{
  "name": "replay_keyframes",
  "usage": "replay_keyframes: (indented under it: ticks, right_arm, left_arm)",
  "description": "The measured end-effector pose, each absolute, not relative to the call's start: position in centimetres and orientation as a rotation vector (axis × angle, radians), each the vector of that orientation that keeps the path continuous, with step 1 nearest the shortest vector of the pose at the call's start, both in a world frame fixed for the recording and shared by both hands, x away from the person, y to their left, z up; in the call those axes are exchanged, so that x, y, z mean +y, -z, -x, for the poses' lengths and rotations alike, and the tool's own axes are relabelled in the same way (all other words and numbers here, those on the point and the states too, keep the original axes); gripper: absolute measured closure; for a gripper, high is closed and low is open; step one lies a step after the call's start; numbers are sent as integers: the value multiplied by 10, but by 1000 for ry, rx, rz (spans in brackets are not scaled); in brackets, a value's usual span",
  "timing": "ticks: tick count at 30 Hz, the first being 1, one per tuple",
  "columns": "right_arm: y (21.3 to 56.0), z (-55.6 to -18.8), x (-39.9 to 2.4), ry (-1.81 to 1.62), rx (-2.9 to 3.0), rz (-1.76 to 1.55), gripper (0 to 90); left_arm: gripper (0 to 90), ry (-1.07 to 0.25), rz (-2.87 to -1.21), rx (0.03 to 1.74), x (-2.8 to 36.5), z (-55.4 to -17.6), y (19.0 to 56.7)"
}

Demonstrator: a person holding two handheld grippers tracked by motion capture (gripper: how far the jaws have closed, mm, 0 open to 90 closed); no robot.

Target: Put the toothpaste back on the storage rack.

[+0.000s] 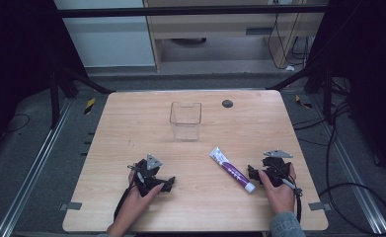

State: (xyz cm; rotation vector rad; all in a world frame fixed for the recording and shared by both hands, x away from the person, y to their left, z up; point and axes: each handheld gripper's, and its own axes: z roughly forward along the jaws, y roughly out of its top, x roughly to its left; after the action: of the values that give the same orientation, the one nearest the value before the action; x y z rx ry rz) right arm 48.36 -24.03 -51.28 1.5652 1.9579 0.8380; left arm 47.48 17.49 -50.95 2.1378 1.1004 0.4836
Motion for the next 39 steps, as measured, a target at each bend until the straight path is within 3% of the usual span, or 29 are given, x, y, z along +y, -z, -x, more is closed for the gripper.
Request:
replay_keyframes:
  ticks: [16, 19, 23, 30, 39]
  right_arm:
    - [513, -485, -244, -862, 1995, -1531, 11]
    - [507, -484, -247, -873, 2010, -1541, 107]
    - [486, -477, -244, -873, 2031, -1486, 96]
    - [435, -461, -213, -856, 2147, -1319, 186]
    - [429, -462, -178, -823, 2293, -1201, 259]
  left_arm:
    - [0, -483, -2140, 1102, 175, -474, 509]
    - [0, -481, -2138, 1099, 175, -474, 510]
    - [0, -481, -2141, 1097, 175, -474, 509]
    - [0, -479, -2137, 1097, 175, -475, 510]
    - [0, -479, -2137, 1097, 174, -476, 510]
